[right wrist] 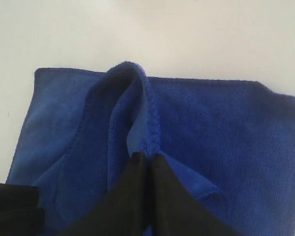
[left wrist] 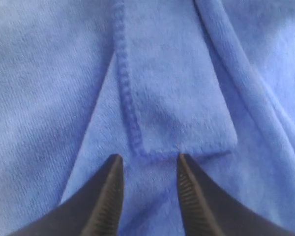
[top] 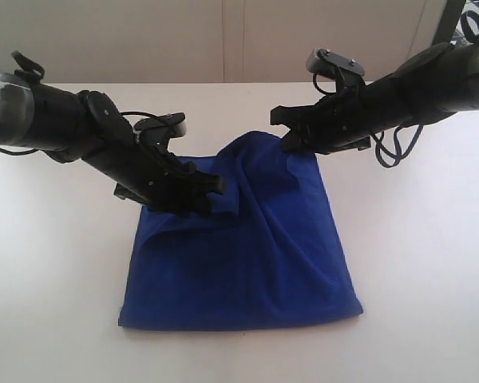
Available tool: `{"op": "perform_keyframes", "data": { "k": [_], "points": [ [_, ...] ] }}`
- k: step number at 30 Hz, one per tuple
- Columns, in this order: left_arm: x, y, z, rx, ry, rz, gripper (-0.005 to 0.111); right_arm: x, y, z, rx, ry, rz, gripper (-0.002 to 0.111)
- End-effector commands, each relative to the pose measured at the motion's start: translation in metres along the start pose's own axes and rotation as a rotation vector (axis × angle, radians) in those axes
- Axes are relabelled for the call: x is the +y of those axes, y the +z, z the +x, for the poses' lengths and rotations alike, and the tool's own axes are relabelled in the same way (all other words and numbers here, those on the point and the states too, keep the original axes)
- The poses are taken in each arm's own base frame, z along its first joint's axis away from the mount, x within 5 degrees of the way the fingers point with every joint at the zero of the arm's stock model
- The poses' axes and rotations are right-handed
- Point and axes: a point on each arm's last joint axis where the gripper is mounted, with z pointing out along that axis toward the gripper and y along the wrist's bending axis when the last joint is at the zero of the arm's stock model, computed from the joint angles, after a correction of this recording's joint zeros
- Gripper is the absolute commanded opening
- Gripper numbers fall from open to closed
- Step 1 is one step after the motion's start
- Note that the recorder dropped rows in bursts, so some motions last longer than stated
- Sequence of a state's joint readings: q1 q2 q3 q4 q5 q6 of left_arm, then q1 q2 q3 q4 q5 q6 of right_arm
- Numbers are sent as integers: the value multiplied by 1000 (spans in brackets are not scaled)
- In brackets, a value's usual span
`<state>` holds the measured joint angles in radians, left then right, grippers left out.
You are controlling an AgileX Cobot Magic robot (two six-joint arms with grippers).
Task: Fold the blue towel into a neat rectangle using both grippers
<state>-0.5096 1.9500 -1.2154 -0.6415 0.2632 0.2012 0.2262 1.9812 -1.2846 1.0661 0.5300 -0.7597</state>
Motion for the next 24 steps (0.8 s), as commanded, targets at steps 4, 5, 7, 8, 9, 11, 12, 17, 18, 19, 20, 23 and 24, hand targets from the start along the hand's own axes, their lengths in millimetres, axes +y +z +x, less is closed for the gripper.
{"op": "perform_keyframes", "data": {
  "k": [4,5,7,8,9,11,12,17,18,19,20,23,24],
  "points": [
    [1,12,4,4,-91,29,44,-2,-4,-3,-13,0,9,0],
    [1,12,3,1,-90,30,44,-2,-4,-3,-13,0,9,0],
    [1,12,3,-6,-88,31,44,-2,-4,-3,-13,0,9,0],
    [1,12,3,-7,-94,34,44,-2,-4,-3,-13,0,9,0],
    [1,12,2,-7,-96,35,44,-2,-4,-3,-13,0,9,0],
    [0,12,2,-9,-104,39,44,-2,-4,-3,-13,0,9,0],
    [0,12,2,-10,-108,41,44,-2,-4,-3,-13,0,9,0],
    [0,12,0,-34,-119,37,44,-2,-4,-3,-13,0,9,0],
    [1,12,-1,-45,-121,32,44,-2,-4,-3,-13,0,9,0],
    [1,12,-2,-50,-124,31,44,-2,-4,-3,-13,0,9,0],
    [1,12,-2,-55,-124,29,44,-2,-4,-3,-13,0,9,0],
    [1,12,-2,-49,-124,31,44,-2,-4,-3,-13,0,9,0],
    [1,12,-2,-48,-124,32,44,-2,-4,-3,-13,0,9,0]
  ]
}}
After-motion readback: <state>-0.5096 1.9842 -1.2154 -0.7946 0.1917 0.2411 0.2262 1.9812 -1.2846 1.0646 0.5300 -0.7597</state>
